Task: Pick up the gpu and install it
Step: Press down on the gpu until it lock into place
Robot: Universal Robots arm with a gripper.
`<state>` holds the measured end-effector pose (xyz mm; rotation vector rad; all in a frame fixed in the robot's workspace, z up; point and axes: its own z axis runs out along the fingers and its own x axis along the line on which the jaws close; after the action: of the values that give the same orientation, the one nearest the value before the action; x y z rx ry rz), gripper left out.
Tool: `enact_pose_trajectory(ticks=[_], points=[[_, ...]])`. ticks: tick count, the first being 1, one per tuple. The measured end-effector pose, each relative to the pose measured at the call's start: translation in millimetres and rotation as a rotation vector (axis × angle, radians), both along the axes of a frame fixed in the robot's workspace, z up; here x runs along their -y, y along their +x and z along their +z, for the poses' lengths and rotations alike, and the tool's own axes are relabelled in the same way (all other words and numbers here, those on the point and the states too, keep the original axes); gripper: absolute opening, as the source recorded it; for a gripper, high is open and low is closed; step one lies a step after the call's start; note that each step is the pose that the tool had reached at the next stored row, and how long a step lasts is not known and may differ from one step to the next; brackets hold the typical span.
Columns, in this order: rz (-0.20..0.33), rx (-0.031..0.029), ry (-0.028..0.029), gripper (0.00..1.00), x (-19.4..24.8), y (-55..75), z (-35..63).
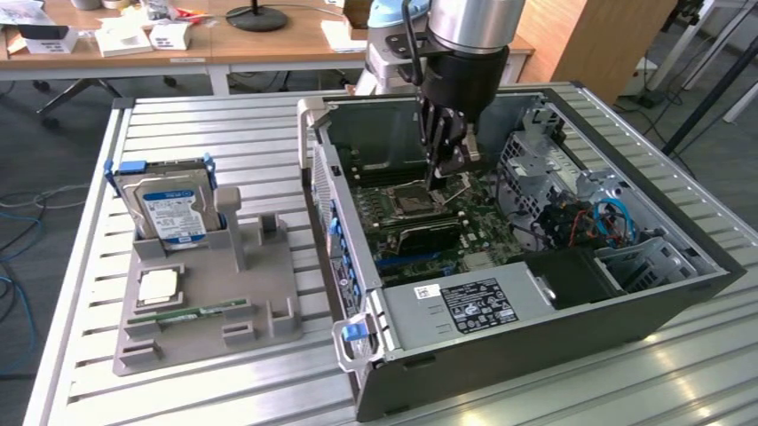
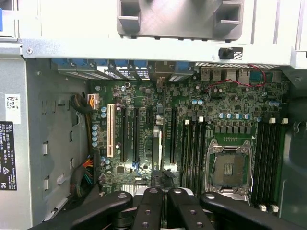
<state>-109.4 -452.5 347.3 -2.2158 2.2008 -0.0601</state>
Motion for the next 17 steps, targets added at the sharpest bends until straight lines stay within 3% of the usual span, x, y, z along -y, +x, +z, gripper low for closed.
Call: enact_pose_trajectory(ticks=[1, 13, 17], points=[[0.000, 0.0000, 0.0000, 0.10, 0.0, 0.0, 0.0], [0.000, -0.0001, 0.0000, 0.10, 0.0, 0.0, -0.2], [0.000, 0.0000, 0.0000, 0.10, 0.0, 0.0, -6.6]])
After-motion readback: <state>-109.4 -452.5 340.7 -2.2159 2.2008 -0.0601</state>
